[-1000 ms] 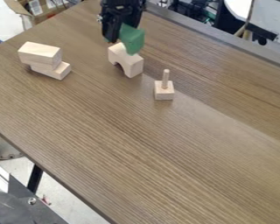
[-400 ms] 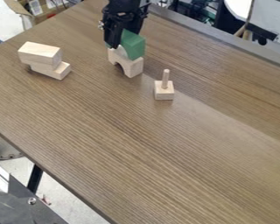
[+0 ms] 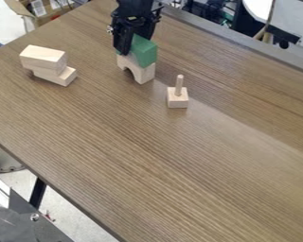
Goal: Put the green arch on top of the wooden arch.
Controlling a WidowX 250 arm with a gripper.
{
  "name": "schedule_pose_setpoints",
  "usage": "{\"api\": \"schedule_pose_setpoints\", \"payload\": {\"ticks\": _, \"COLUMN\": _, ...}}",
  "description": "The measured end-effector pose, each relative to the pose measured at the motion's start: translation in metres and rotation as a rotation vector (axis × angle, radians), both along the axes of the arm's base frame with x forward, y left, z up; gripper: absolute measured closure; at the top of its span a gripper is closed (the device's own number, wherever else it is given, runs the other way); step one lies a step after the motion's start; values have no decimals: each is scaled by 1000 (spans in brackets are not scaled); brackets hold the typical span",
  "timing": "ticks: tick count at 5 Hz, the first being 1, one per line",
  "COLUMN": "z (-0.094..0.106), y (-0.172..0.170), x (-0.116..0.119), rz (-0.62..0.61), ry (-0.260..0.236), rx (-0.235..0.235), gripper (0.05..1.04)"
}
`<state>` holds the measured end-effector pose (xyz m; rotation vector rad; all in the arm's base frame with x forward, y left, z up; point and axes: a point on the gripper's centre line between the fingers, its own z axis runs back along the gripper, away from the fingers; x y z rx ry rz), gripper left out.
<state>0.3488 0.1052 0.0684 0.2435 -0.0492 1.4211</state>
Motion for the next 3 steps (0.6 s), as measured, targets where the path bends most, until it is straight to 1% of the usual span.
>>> {"api": "schedule_pose_setpoints", "payload": {"ticks": 1, "z": 0, "y": 0, "x": 2, "rz": -2, "ry": -9, "rx": 0, "gripper": 433}}
{"api": "schedule_pose_setpoints", "payload": {"ticks": 2, "z": 1, "y": 2, "x": 4, "rz": -6, "ry": -15, "rx": 9, "gripper": 143}}
{"api": "schedule_pose_setpoints", "payload": {"ticks": 3, "z": 0, "y": 2, "x": 4, "rz": -3, "ry": -14, "rx": 15, "gripper": 79}}
